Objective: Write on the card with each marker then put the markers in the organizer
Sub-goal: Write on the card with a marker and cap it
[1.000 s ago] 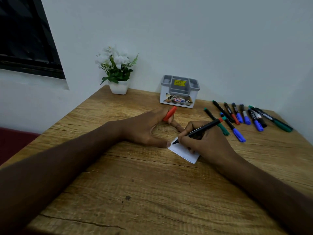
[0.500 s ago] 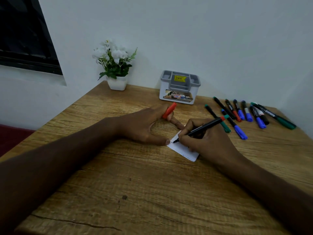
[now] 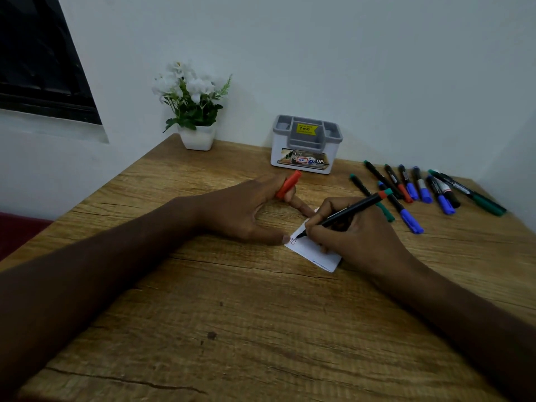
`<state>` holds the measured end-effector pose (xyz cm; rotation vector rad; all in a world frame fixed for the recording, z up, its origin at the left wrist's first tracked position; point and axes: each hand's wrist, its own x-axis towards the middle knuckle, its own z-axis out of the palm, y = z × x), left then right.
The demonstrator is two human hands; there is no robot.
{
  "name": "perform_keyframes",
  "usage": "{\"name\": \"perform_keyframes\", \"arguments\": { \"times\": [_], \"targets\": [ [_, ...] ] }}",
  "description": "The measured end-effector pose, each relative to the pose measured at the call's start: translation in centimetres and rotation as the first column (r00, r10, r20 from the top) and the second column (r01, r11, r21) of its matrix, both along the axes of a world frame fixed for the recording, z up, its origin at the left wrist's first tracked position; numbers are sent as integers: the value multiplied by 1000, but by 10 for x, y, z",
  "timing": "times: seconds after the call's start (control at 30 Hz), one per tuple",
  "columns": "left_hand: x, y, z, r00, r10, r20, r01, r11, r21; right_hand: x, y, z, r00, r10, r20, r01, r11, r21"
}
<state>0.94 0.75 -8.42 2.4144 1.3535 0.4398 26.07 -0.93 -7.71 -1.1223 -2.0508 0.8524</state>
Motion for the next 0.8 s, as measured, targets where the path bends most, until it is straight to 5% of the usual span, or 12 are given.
{"name": "perform_keyframes", "arguments": {
  "times": [0.8],
  "targets": [
    [1,-2,-1,998,-51,27,50,997,55,3,10,0,1000,22,-1,-22,999,33]
  ]
}}
